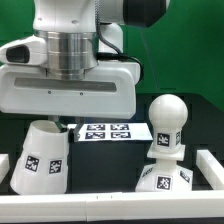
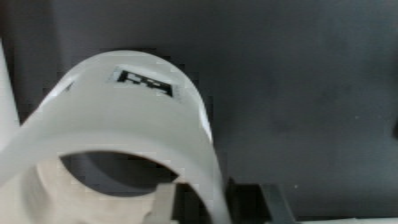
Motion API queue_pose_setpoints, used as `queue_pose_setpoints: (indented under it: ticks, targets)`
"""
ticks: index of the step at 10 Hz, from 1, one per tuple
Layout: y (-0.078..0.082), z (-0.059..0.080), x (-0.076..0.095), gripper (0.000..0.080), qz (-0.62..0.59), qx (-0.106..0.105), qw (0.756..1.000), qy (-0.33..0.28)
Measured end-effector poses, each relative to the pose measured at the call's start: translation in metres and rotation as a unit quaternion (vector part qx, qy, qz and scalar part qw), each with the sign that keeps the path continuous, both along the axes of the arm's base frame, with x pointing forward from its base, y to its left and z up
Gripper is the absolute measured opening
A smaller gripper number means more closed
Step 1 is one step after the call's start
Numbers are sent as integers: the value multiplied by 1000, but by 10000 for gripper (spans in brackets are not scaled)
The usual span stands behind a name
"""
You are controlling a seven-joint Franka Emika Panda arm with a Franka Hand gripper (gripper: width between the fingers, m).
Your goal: Assemble lamp
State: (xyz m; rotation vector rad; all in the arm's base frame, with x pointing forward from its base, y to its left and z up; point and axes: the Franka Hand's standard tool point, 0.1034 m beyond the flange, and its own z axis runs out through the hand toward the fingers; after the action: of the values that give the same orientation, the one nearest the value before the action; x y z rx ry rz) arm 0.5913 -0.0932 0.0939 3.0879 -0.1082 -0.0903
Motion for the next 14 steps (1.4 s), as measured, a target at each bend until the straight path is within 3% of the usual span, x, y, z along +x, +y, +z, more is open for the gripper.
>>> queue_pose_setpoints:
  ticks: [4, 5, 6, 9, 12, 13, 14]
  targets:
    - [34, 97, -29, 41, -51, 83, 995, 32]
    - [39, 109, -27, 41, -51, 77, 995, 43]
    - [36, 106, -22, 41, -30, 54, 997, 50]
    - [41, 106, -23, 41, -46, 60, 995, 58]
    - [88, 145, -16, 41, -128, 141, 981, 39]
    - [102, 155, -13, 41, -167, 152, 973, 36]
    - [120, 168, -3, 41, -196, 149, 969, 30]
